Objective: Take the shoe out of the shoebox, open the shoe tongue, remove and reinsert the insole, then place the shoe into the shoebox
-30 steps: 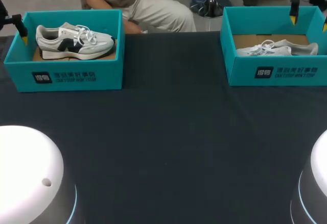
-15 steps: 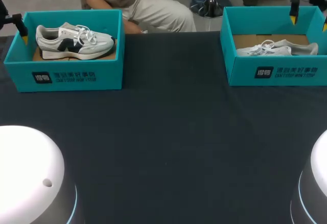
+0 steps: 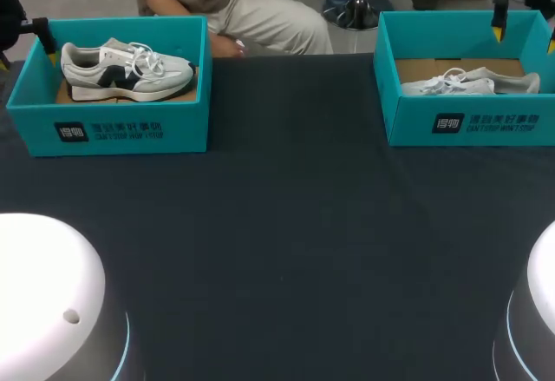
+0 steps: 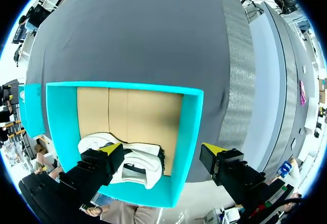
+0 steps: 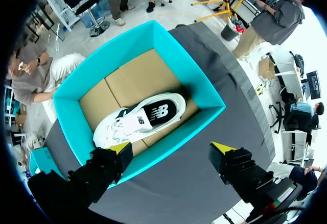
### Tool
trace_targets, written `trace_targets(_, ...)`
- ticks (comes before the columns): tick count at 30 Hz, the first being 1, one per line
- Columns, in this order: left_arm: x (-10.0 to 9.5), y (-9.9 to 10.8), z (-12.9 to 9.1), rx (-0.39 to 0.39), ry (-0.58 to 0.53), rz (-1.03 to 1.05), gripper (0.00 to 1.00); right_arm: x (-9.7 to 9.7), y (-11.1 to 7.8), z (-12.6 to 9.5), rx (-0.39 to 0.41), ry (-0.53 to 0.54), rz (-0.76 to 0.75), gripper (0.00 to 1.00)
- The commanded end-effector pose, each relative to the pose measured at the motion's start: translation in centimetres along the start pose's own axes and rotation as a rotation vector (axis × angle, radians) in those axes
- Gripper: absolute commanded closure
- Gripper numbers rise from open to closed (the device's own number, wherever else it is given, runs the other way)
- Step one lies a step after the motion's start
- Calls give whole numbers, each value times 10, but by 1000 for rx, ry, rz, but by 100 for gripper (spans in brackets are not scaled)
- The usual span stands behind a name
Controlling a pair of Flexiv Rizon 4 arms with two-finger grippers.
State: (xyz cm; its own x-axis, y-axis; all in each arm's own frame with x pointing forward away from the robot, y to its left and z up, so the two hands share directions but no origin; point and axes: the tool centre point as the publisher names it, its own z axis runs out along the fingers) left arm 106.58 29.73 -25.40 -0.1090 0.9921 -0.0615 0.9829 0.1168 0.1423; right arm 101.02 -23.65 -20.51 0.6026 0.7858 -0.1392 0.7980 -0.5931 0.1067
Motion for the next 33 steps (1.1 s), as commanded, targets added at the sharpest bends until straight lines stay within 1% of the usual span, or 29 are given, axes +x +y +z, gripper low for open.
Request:
trace_targets(1, -7, 43, 10, 43, -9, 17, 0, 0, 0, 0, -1, 2, 0, 0)
trace_targets(8, -20, 83, 20, 96, -23, 48, 0, 0, 0, 0, -1, 2, 0, 0)
trace_targets(9, -21, 87, 22, 115, -26, 66, 0, 0, 0, 0, -1, 2, 0, 0)
trace_targets(14, -21, 102, 34, 131, -5, 94, 0, 0, 0, 0, -1, 2, 0, 0)
trace_targets(18, -20, 109, 45, 134, 22, 121, 0, 0, 0, 0, -1, 2, 0, 0)
trace_targets(19, -20, 112, 49, 152, 10, 126, 0, 0, 0, 0, -1, 2, 0, 0)
trace_targets(23, -21, 118, 60, 169, 1, 155, 0, 0, 0, 0, -1, 2, 0, 0)
trace_targets(27, -22, 120, 67, 181, -1, 161, 0, 0, 0, 0, -1, 2, 0, 0)
trace_targets(29, -21, 121, 72, 200, -1, 153, 0, 0, 0, 0, -1, 2, 0, 0)
trace_targets(33, -21, 120, 81, 215, 17, 154, 0, 0, 0, 0, -1, 2, 0, 0)
